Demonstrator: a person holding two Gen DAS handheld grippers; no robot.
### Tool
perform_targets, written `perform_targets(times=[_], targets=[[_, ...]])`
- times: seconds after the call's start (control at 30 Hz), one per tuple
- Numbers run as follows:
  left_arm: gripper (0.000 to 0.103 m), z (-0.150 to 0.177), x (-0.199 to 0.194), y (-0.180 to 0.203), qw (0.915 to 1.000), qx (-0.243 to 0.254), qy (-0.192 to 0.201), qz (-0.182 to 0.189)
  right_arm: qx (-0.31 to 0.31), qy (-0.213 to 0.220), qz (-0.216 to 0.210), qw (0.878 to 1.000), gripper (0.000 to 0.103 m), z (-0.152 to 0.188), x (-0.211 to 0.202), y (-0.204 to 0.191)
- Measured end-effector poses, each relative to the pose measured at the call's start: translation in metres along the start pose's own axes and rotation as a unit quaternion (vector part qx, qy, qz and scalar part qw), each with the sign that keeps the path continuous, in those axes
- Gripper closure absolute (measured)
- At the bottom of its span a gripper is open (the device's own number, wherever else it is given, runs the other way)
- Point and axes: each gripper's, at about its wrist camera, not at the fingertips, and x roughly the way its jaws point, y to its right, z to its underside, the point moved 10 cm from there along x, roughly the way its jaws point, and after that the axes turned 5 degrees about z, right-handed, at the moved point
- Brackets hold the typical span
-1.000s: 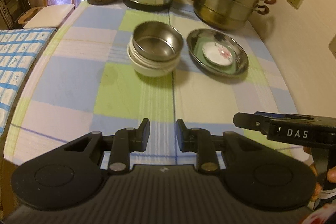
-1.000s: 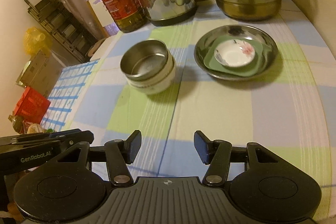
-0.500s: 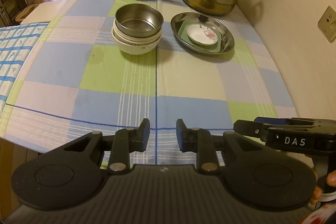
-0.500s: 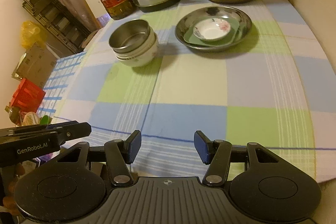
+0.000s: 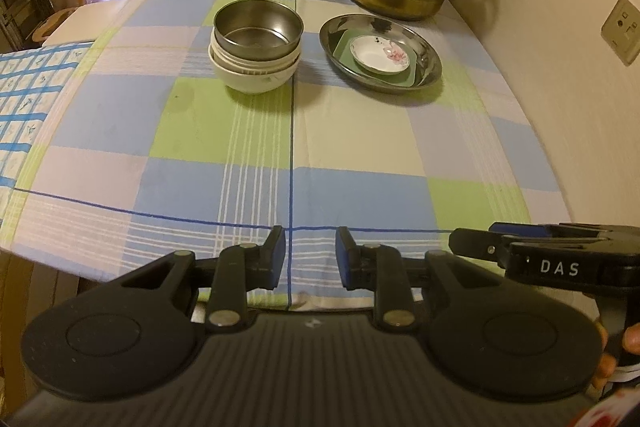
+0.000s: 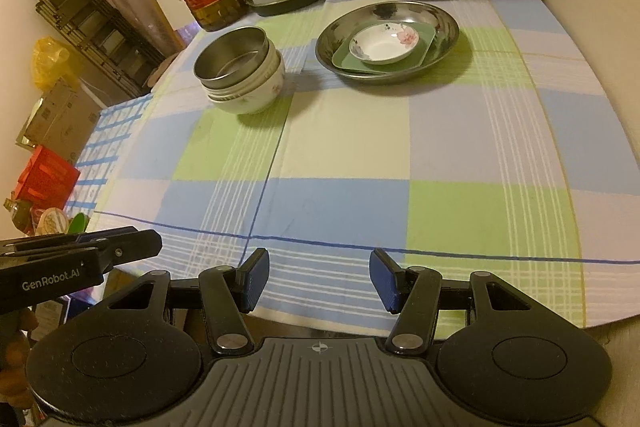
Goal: Organize plates and bowls
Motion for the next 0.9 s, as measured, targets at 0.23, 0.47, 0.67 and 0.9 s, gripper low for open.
perform_targets(times=[0.23, 0.47, 0.67, 0.9], targets=[[0.08, 0.006, -0.003, -0.005, 0.9999, -0.006, -0.004, -0.01, -0.006, -0.01, -0.009, 1.0, 0.047, 0.005, 0.005, -0.007], [0.08, 0.002, 0.001, -0.016, 0.9998, -0.014, -0.006, -0.012, -0.01, -0.018, -0.014, 1.0, 0.047, 0.001, 0.016, -0.012], [0.08, -0.022, 0.014, -0.03, 0.9999, -0.008, 0.003, -0.006, 0.005, -0.007, -0.005, 1.0, 0.047, -0.018, 0.026, -0.005], [0.08, -0.069, 0.033, -0.06, 0.9997, -0.003, 0.025, -0.003, 0.02, 0.018, 0.003, 1.0, 0.047, -0.058, 0.044, -0.002]])
